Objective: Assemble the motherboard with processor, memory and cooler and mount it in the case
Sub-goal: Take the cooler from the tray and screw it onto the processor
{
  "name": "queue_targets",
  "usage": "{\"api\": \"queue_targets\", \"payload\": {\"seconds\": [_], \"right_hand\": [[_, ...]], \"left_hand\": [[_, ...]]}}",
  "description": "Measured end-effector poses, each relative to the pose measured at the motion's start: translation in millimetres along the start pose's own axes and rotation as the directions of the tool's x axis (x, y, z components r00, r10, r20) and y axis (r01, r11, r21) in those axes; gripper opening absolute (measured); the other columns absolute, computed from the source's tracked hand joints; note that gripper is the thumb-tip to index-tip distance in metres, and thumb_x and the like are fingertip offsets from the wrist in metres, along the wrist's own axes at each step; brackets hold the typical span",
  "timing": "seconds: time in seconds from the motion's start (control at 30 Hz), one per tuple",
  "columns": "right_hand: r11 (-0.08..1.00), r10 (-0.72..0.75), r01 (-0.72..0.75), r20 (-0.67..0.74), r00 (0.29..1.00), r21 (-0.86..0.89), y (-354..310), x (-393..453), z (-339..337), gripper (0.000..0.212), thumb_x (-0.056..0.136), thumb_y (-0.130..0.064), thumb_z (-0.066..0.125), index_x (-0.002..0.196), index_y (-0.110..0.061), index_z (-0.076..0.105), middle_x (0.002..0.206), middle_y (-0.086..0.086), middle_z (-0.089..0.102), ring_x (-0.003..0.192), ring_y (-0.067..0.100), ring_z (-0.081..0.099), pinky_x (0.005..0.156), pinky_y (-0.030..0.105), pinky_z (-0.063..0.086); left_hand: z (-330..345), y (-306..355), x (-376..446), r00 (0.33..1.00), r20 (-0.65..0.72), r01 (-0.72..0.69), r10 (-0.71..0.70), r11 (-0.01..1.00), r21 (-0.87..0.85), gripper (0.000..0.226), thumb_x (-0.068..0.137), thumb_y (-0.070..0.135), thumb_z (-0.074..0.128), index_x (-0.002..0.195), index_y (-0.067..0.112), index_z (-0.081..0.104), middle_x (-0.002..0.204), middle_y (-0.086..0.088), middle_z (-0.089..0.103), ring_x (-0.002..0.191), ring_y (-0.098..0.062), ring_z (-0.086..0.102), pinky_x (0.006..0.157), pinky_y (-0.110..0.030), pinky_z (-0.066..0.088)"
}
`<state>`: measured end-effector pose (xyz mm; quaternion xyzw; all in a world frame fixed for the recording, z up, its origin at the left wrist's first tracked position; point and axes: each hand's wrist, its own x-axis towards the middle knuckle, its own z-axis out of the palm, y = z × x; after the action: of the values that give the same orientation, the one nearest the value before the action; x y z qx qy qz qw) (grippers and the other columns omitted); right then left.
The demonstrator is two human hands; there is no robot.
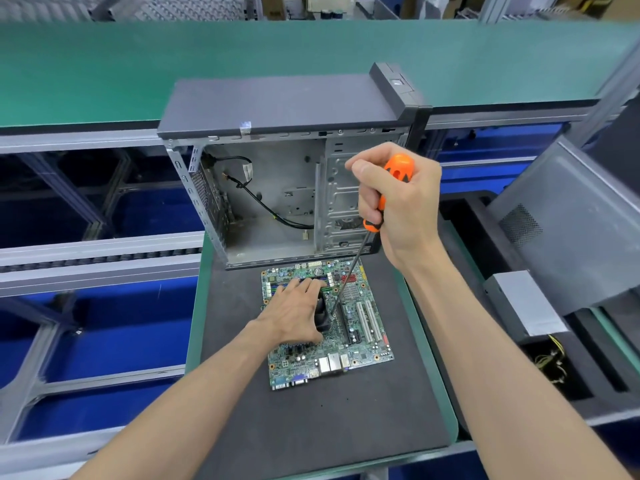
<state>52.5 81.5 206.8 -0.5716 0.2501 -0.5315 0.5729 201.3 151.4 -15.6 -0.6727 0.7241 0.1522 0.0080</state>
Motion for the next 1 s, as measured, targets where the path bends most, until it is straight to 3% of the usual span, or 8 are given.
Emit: {"api": "queue_targets", "payload": {"seconds": [0.1,0.17,0.23,0.3,0.5,0.77,0.87,1.0], "right_hand": [[0.999,-0.04,0.041,-0.031,0.999,0.033,-14,8,1,0.012,0.082,-0.004,0.067,0.073,0.004,0.062,0.047,0.006,0.04,0.04,0.018,0.027,0.043,0.024,0.025],[0.993,-0.067,0.072,-0.059,0.996,0.089,-22,14,3,0.021,0.085,-0.006,0.066,0.065,-0.005,0.059,0.048,0.004,0.04,0.039,0.016,0.027,0.043,0.022,0.025],[0.981,-0.084,0.094,-0.068,0.994,0.17,-27,18,10,0.036,0.089,-0.009,0.065,0.058,-0.01,0.046,0.049,0.003,0.038,0.039,0.016,0.026,0.043,0.021,0.024],[0.97,-0.09,0.102,-0.064,0.994,0.219,-26,20,23,0.043,0.091,-0.011,0.063,0.06,-0.01,0.034,0.047,0.002,0.034,0.038,0.016,0.023,0.043,0.021,0.022],[0.975,-0.028,0.03,-0.012,1.0,0.218,-4,16,59,0.043,0.09,-0.011,0.062,0.058,-0.012,0.034,0.043,0.001,0.032,0.036,0.013,0.021,0.045,0.019,0.023],[0.983,0.035,-0.035,0.006,0.999,0.181,18,12,74,0.045,0.089,-0.011,0.062,0.055,-0.013,0.033,0.041,0.001,0.031,0.036,0.013,0.02,0.045,0.016,0.023],[0.986,0.05,-0.05,0.007,0.999,0.162,23,11,76,0.045,0.089,-0.01,0.062,0.055,-0.011,0.032,0.041,0.001,0.031,0.037,0.013,0.021,0.044,0.017,0.023],[0.983,0.058,-0.059,0.009,0.998,0.174,26,10,77,0.045,0.088,-0.009,0.062,0.057,-0.01,0.03,0.043,0.001,0.031,0.037,0.014,0.022,0.044,0.018,0.023]], "left_hand": [[-16,-5,-5,0.996,0.088,0.032,-0.009,0.963,-0.269,0.112,0.055,0.07,0.067,0.149,0.024,0.029,0.136,0.004,0.043,0.123,-0.018,0.037,0.104,-0.038,0.037],[-23,-19,-14,0.995,0.064,0.103,-0.082,0.823,-0.559,0.078,0.071,0.051,0.072,0.141,0.028,0.046,0.134,0.009,0.048,0.122,-0.01,0.04,0.099,-0.028,0.036],[-22,-40,-27,0.963,-0.041,0.158,-0.265,0.686,-0.71,0.034,0.085,0.014,0.066,0.116,0.028,0.065,0.123,0.01,0.061,0.109,-0.007,0.053,0.092,-0.02,0.042],[-16,-55,-40,0.931,-0.043,0.23,-0.363,0.673,-0.703,0.036,0.086,-0.004,0.059,0.101,0.027,0.067,0.111,0.005,0.069,0.099,-0.01,0.062,0.091,-0.021,0.048],[8,-59,-38,0.949,-0.006,0.283,-0.316,0.856,-0.433,0.041,0.091,0.022,0.07,0.131,0.012,0.063,0.128,-0.009,0.065,0.125,-0.027,0.05,0.104,-0.032,0.04],[21,-62,-34,0.915,-0.082,0.309,-0.396,0.815,-0.491,0.034,0.091,0.026,0.071,0.123,0.013,0.069,0.128,-0.012,0.063,0.121,-0.025,0.054,0.103,-0.029,0.041],[20,-63,-34,0.913,-0.07,0.315,-0.401,0.805,-0.503,0.025,0.088,0.023,0.075,0.111,0.012,0.073,0.116,-0.01,0.064,0.109,-0.024,0.06,0.09,-0.021,0.044],[16,-61,-43,0.896,-0.117,0.24,-0.428,0.689,-0.684,0.027,0.075,0.015,0.079,0.097,0.027,0.069,0.096,0.012,0.073,0.089,-0.009,0.067,0.079,-0.022,0.052]]}}
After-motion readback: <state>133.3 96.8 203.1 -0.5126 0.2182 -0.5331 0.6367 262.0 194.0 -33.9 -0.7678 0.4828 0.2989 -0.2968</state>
